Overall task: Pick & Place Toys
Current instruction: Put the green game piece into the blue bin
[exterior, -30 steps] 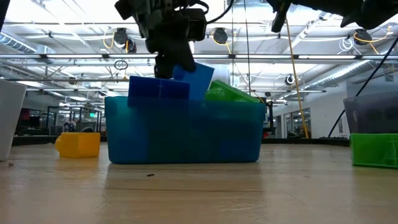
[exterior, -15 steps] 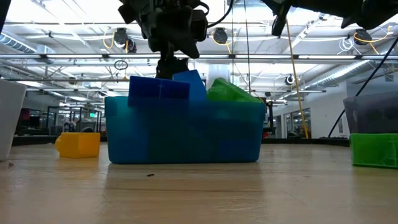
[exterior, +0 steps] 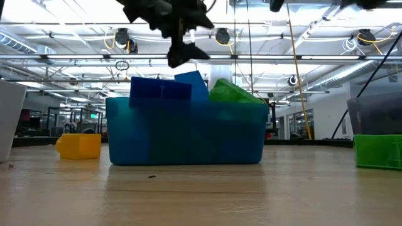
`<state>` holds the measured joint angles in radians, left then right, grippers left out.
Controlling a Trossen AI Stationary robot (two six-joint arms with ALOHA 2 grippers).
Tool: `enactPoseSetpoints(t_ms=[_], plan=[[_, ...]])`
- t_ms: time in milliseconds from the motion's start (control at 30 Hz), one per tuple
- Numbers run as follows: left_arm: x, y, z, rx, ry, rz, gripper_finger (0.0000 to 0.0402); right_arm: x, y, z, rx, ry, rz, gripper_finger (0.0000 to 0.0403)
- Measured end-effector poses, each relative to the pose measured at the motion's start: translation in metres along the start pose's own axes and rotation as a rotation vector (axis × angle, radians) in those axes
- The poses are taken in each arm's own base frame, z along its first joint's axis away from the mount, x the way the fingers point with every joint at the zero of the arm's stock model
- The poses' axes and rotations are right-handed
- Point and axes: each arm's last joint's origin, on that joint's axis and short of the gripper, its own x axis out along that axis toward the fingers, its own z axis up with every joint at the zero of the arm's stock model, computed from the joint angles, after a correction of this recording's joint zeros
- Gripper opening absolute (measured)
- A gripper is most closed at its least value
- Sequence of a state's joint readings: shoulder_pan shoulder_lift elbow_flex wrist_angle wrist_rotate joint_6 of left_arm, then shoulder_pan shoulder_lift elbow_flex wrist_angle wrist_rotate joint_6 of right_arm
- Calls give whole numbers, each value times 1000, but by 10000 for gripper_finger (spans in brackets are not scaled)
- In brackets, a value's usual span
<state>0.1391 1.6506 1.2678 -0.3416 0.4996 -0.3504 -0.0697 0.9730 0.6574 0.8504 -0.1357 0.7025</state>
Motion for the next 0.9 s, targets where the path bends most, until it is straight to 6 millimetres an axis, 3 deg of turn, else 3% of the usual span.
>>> enactPoseSetpoints(t_ms=[100, 233, 367, 533, 733, 900], plan=[[-16, -1, 7, 16, -59, -2, 297, 15, 13, 3, -46, 137, -36, 131], [-36, -4, 12, 34, -114, 4, 295, 30, 31, -4, -60, 467, -140, 122], [-51, -8, 15, 41, -151, 8, 295, 28, 50, -30, -74, 871, -221, 116], [-58, -10, 16, 58, -173, 21, 286, 12, 71, -81, -94, 1296, -249, 104], [-58, -10, 15, 79, -169, 27, 280, 1, 80, -135, -108, 1521, -264, 90], [-58, -9, 16, 97, -178, 58, 285, 3, 71, -164, -115, 1579, -304, 94]])
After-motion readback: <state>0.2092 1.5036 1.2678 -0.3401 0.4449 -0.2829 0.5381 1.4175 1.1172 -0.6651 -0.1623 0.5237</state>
